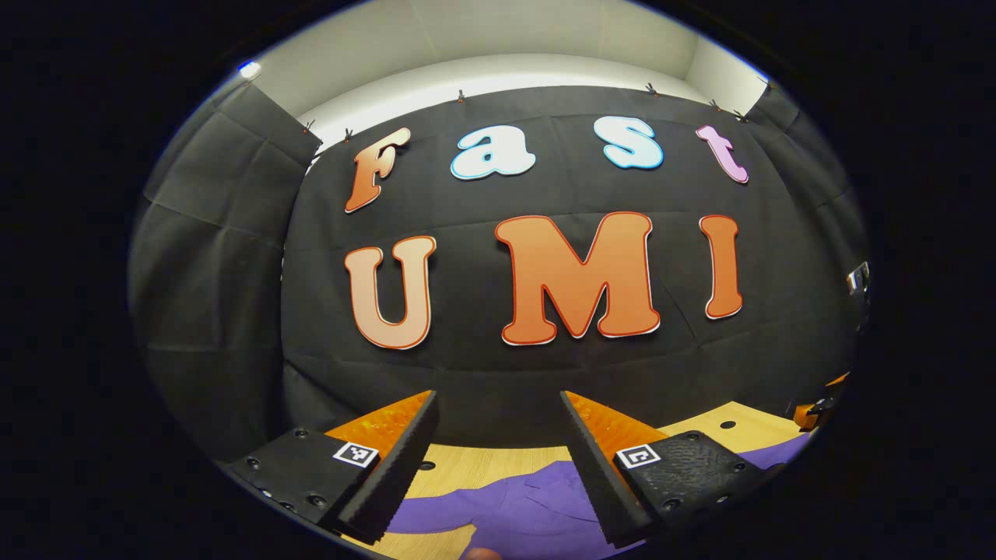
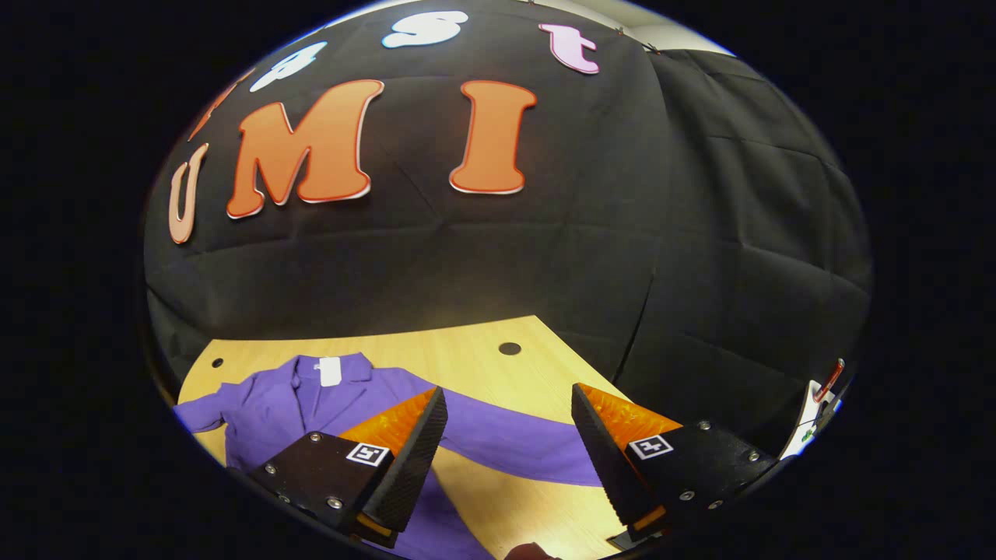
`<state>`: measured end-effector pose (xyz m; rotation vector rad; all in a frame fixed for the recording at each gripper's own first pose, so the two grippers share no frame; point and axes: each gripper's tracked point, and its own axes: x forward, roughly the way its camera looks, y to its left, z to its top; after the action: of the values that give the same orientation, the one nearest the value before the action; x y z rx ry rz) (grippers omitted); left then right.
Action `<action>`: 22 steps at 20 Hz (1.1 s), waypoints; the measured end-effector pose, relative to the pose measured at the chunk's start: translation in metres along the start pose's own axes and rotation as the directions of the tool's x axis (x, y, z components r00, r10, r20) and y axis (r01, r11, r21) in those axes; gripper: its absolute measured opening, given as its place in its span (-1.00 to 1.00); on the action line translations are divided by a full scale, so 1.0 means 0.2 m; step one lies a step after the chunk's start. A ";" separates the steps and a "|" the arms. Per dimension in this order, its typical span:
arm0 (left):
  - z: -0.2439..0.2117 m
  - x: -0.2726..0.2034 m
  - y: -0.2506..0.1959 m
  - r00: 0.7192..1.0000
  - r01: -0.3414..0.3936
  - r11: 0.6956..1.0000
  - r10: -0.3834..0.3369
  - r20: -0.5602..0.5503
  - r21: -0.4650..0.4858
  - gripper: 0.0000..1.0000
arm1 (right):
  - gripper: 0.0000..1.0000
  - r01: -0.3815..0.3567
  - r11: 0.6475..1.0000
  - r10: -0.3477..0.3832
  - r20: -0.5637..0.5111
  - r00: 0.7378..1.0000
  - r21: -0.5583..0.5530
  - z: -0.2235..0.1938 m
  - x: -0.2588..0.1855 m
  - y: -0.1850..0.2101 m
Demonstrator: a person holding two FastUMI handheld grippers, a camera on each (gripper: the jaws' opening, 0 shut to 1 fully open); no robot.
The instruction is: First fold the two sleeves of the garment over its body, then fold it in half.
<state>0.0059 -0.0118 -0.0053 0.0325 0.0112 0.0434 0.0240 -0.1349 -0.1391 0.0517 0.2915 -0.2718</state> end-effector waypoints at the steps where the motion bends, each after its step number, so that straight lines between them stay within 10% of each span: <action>1: 0.00 0.00 -0.01 1.000 0.003 1.000 -0.003 -0.005 0.000 0.90 | 0.92 0.023 1.000 -0.023 -0.018 1.000 0.004 -0.05 0.04 -0.04; 11: -0.03 -0.05 -0.06 0.999 -0.018 1.000 0.019 -0.035 0.020 0.89 | 0.92 0.164 0.985 -0.141 -0.292 0.946 0.058 -0.50 0.26 -0.45; 22: -0.21 -0.13 -0.20 0.990 -0.028 0.995 0.041 -0.138 0.097 0.93 | 0.94 0.212 0.971 -0.103 -0.611 0.785 0.109 -0.90 0.42 -0.75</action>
<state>-0.0194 -0.0513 -0.0489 0.1247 0.1533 0.0796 0.0106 -0.2847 -0.3376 0.2915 0.9173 -0.4475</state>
